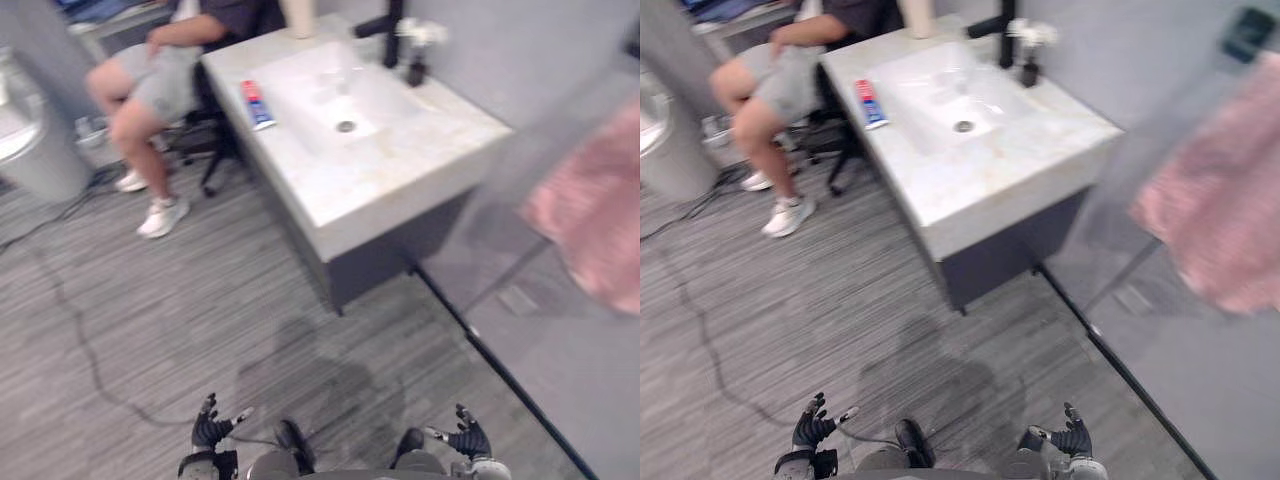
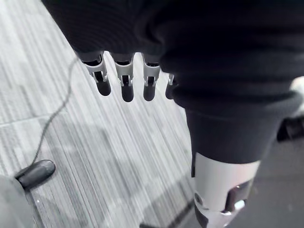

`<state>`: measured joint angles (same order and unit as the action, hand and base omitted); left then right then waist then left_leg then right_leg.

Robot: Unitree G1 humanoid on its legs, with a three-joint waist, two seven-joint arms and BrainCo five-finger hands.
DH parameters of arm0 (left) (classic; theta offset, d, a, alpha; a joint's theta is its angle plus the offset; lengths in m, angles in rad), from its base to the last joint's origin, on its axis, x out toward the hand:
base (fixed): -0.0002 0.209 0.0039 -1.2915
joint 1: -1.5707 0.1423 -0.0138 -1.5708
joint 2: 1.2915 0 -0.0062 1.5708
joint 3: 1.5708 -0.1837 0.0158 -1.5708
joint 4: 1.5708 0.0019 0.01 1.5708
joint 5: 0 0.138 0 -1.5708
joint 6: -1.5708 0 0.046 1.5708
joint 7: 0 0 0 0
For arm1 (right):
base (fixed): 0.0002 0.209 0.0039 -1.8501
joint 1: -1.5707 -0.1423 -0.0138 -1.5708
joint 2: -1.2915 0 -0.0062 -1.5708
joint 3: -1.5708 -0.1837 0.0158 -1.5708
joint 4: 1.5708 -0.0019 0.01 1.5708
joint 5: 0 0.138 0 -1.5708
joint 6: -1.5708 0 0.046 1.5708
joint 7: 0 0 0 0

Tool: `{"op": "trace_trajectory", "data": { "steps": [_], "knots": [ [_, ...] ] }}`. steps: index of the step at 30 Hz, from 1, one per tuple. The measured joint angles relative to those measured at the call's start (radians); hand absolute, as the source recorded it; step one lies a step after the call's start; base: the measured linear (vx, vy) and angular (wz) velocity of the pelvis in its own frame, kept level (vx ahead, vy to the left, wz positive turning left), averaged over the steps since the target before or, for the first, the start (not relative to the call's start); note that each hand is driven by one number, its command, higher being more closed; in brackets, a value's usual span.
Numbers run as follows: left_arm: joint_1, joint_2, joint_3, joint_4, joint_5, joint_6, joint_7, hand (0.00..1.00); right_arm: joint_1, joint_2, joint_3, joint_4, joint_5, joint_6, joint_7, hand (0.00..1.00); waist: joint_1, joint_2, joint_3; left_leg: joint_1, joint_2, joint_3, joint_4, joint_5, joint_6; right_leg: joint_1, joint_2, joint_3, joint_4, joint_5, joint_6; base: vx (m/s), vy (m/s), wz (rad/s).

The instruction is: Organize washtable

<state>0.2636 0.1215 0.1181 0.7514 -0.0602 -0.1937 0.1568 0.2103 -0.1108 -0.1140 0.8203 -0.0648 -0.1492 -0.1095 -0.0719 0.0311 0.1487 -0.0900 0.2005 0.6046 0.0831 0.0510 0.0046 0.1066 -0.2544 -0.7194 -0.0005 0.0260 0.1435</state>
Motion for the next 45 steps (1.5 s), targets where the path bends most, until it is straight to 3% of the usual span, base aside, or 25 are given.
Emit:
{"op": "trace_trajectory", "data": {
  "steps": [1, 5, 7, 8, 9, 10, 11, 12, 14, 17, 19, 20, 21, 23, 24, 27, 29, 31, 34, 36, 38, 39, 42, 44, 45],
  "knots": [
    [0.004, 0.006, 0.034, 0.009, 0.000, 0.000, 0.001, 0.00, -0.025, 0.004, 0.017, -0.002, -0.011, -0.001, -0.004, 0.00, 0.019, -0.022, 0.003, -0.002, -0.029, -0.028, 0.003, 0.014, -0.032, 0.011, -0.029, -0.022, 0.010, 0.002, 0.009, 0.16, 0.209, 1.05],
    [0.008, 0.042, 0.059, 0.014, 0.001, 0.001, 0.019, 0.00, -0.127, 0.045, 0.084, -0.012, -0.029, -0.002, -0.005, 0.00, 0.059, -0.089, 0.039, -0.080, -0.062, -0.071, 0.120, -0.076, -0.007, 0.014, -0.080, -0.019, 0.019, 0.001, 0.014, 0.16, 0.176, 0.43],
    [0.009, 0.031, 0.067, 0.015, 0.001, 0.001, 0.019, 0.00, -0.148, 0.046, 0.095, -0.012, -0.029, -0.001, -0.004, 0.00, 0.069, -0.088, 0.041, -0.104, -0.068, -0.093, 0.199, -0.148, -0.002, 0.034, -0.104, -0.015, 0.039, 0.004, 0.017, 0.15, 0.157, 0.33],
    [0.009, 0.008, 0.072, 0.012, 0.001, 0.000, 0.019, 0.00, -0.159, 0.039, 0.093, -0.015, -0.029, 0.001, -0.004, 0.00, 0.078, -0.070, 0.044, -0.115, -0.083, -0.121, 0.227, -0.202, 0.003, 0.012, -0.149, 0.050, 0.151, -0.007, -0.002, 0.13, 0.208, 0.43],
    [0.010, 0.000, 0.069, 0.007, 0.001, 0.000, 0.019, 0.00, -0.157, 0.029, 0.093, -0.021, -0.029, 0.001, -0.004, 0.00, 0.075, -0.068, 0.048, -0.108, -0.096, -0.134, 0.229, -0.217, 0.007, -0.013, -0.176, 0.105, 0.228, -0.013, -0.034, 0.16, 0.277, 0.77],
    [0.010, -0.008, 0.059, -0.001, 0.001, -0.001, 0.020, 0.00, -0.148, 0.009, 0.093, -0.033, -0.027, 0.001, -0.004, 0.00, 0.054, -0.033, 0.050, -0.083, -0.118, -0.187, 0.217, -0.239, 0.026, -0.101, -0.202, 0.294, 0.426, -0.013, -0.090, 0.24, 0.217, 1.07],
    [-0.004, 0.004, 0.058, -0.004, 0.001, -0.002, 0.021, 0.00, -0.145, 0.012, 0.095, -0.037, -0.025, 0.001, -0.003, 0.00, 0.034, -0.023, 0.060, -0.065, -0.117, -0.241, 0.206, -0.252, 0.031, -0.176, -0.140, 0.481, 0.573, -0.126, -0.036, 0.34, 0.180, 1.29],
    [-0.022, 0.026, 0.057, -0.004, 0.001, -0.002, 0.022, 0.00, -0.145, 0.025, 0.112, -0.041, -0.025, 0.001, 0.000, 0.00, 0.033, -0.032, 0.074, -0.032, -0.131, -0.268, 0.179, -0.255, 0.036, -0.248, -0.075, 0.559, 0.673, -0.232, -0.046, 0.31, 0.069, 0.95],
    [-0.040, 0.043, 0.057, -0.003, 0.001, -0.001, 0.022, 0.00, -0.145, 0.034, 0.157, -0.041, -0.024, 0.001, 0.003, 0.00, 0.026, -0.055, 0.094, 0.043, -0.152, -0.299, 0.133, -0.261, 0.046, -0.331, 0.011, 0.573, 0.710, -0.308, -0.096, 0.32, 0.036, 0.60],
    [-0.083, 0.045, 0.035, 0.010, 0.001, -0.001, 0.019, 0.00, -0.142, 0.029, 0.171, -0.041, -0.024, 0.000, 0.005, 0.00, 0.012, -0.048, 0.104, 0.149, -0.149, -0.346, 0.099, -0.295, 0.033, -0.441, 0.129, 0.505, 0.602, -0.307, -0.122, 0.49, -0.053, 0.72],
    [-0.094, 0.041, 0.011, 0.017, 0.001, -0.005, 0.018, 0.00, -0.142, 0.026, 0.172, -0.061, -0.019, -0.002, 0.004, 0.00, -0.017, -0.056, 0.096, 0.209, -0.153, -0.382, 0.074, -0.313, -0.006, -0.481, 0.159, 0.458, 0.411, -0.216, -0.133, 0.50, -0.084, 0.84],
    [-0.095, 0.043, -0.002, 0.019, 0.003, -0.008, 0.017, 0.00, -0.125, 0.026, 0.171, -0.063, -0.015, -0.004, 0.005, 0.00, -0.037, -0.071, 0.087, 0.251, -0.161, -0.418, 0.069, -0.334, -0.039, -0.489, 0.169, 0.477, 0.348, -0.080, -0.163, 0.51, -0.114, 0.89],
    [-0.097, 0.024, -0.005, 0.024, 0.005, -0.007, 0.017, 0.00, -0.117, 0.021, 0.162, -0.071, -0.016, -0.002, 0.003, 0.00, -0.049, -0.061, 0.064, 0.275, -0.136, -0.449, 0.101, -0.352, -0.072, -0.481, 0.171, 0.470, 0.404, -0.050, -0.223, 0.65, -0.137, 0.89],
    [-0.094, 0.001, 0.001, 0.022, 0.014, -0.007, 0.017, 0.00, -0.101, 0.023, 0.154, -0.114, -0.017, -0.001, 0.000, 0.00, -0.053, -0.033, 0.063, 0.198, -0.086, -0.450, 0.332, -0.337, -0.116, -0.433, 0.187, 0.432, 0.421, -0.122, -0.232, 0.65, -0.178, 0.41],
    [-0.084, -0.024, 0.018, 0.012, 0.014, -0.007, 0.017, 0.00, -0.082, 0.027, 0.155, -0.140, -0.017, 0.001, 0.000, 0.00, -0.047, -0.011, 0.071, 0.132, -0.028, -0.436, 0.577, -0.268, -0.157, -0.355, 0.221, 0.436, 0.407, -0.163, -0.242, 0.64, -0.200, -0.01],
    [-0.045, -0.053, 0.034, -0.016, 0.013, -0.006, 0.017, 0.00, -0.080, 0.055, 0.158, -0.141, -0.013, 0.004, -0.004, 0.00, -0.018, -0.006, 0.074, 0.045, 0.064, -0.390, 0.882, -0.293, -0.144, -0.199, 0.276, 0.515, 0.358, -0.202, -0.270, 0.70, -0.112, -0.78],
    [-0.048, -0.069, 0.034, -0.061, 0.013, -0.009, 0.016, 0.00, -0.080, 0.072, 0.140, -0.144, -0.011, 0.004, -0.005, 0.00, 0.002, -0.031, 0.062, -0.036, 0.077, -0.335, 0.837, -0.319, -0.100, -0.101, 0.273, 0.596, 0.282, -0.207, -0.268, 0.53, -0.036, -0.96],
    [-0.048, -0.088, 0.040, -0.078, 0.014, -0.010, 0.015, 0.00, -0.081, 0.078, 0.106, -0.152, -0.012, 0.006, -0.007, 0.00, 0.013, -0.031, 0.063, -0.086, 0.072, -0.334, 0.695, -0.327, -0.088, -0.057, 0.271, 0.671, 0.254, -0.207, -0.267, 0.45, 0.092, -1.22],
    [-0.045, -0.098, 0.024, -0.078, 0.013, -0.009, -0.003, 0.00, -0.055, 0.080, 0.072, -0.207, -0.012, 0.007, -0.023, 0.00, 0.038, -0.057, 0.052, -0.159, -0.013, -0.486, 0.423, -0.316, -0.106, -0.030, 0.237, 0.853, 0.253, -0.258, -0.214, 0.39, 0.241, -1.47],
    [-0.036, -0.103, 0.000, -0.075, 0.012, -0.009, -0.003, 0.00, -0.051, 0.066, 0.069, -0.213, -0.012, 0.006, -0.023, 0.00, 0.036, -0.047, 0.044, -0.170, -0.027, -0.604, 0.276, -0.283, -0.151, -0.024, 0.235, 0.949, 0.271, -0.311, -0.171, 0.37, 0.370, -1.69],
    [-0.015, -0.115, -0.013, -0.075, 0.012, -0.009, -0.003, 0.00, -0.021, 0.063, 0.052, -0.211, -0.012, 0.010, -0.022, 0.00, 0.047, -0.029, 0.010, -0.160, -0.014, -0.607, 0.300, -0.225, -0.175, -0.036, 0.244, 1.068, 0.340, -0.399, -0.126, 0.41, 0.527, -1.98],
    [-0.002, -0.118, -0.016, -0.076, 0.012, -0.008, -0.003, 0.00, 0.005, 0.071, 0.048, -0.207, -0.012, 0.015, -0.022, 0.00, 0.048, -0.051, -0.013, -0.157, -0.017, -0.566, 0.357, -0.226, -0.147, -0.045, 0.221, 1.105, 0.357, -0.413, -0.114, 0.46, 0.576, -1.98],
    [-0.027, -0.049, 0.002, -0.076, 0.012, -0.006, 0.001, 0.00, 0.053, 0.140, 0.044, -0.192, 0.018, 0.026, -0.014, 0.00, 0.033, -0.138, -0.069, -0.073, -0.019, -0.343, 0.362, -0.295, -0.092, -0.162, 0.140, 1.035, 0.475, -0.334, -0.049, 0.37, 0.443, -1.76],
    [-0.053, -0.042, -0.002, -0.065, 0.012, -0.005, 0.003, 0.00, 0.024, 0.142, 0.031, -0.138, 0.030, 0.025, -0.008, 0.00, 0.030, -0.135, -0.067, 0.000, -0.016, -0.259, 0.312, -0.299, -0.082, -0.225, 0.100, 0.861, 0.550, -0.321, -0.042, 0.22, 0.287, -1.54],
    [-0.087, -0.036, 0.000, -0.032, 0.011, -0.006, 0.001, 0.00, -0.006, 0.136, 0.019, -0.076, 0.041, 0.026, 0.005, 0.00, 0.027, -0.118, -0.065, 0.058, -0.016, -0.205, 0.260, -0.297, -0.079, -0.254, 0.075, 0.670, 0.578, -0.331, -0.058, 0.18, 0.266, -1.37]
  ]
}}
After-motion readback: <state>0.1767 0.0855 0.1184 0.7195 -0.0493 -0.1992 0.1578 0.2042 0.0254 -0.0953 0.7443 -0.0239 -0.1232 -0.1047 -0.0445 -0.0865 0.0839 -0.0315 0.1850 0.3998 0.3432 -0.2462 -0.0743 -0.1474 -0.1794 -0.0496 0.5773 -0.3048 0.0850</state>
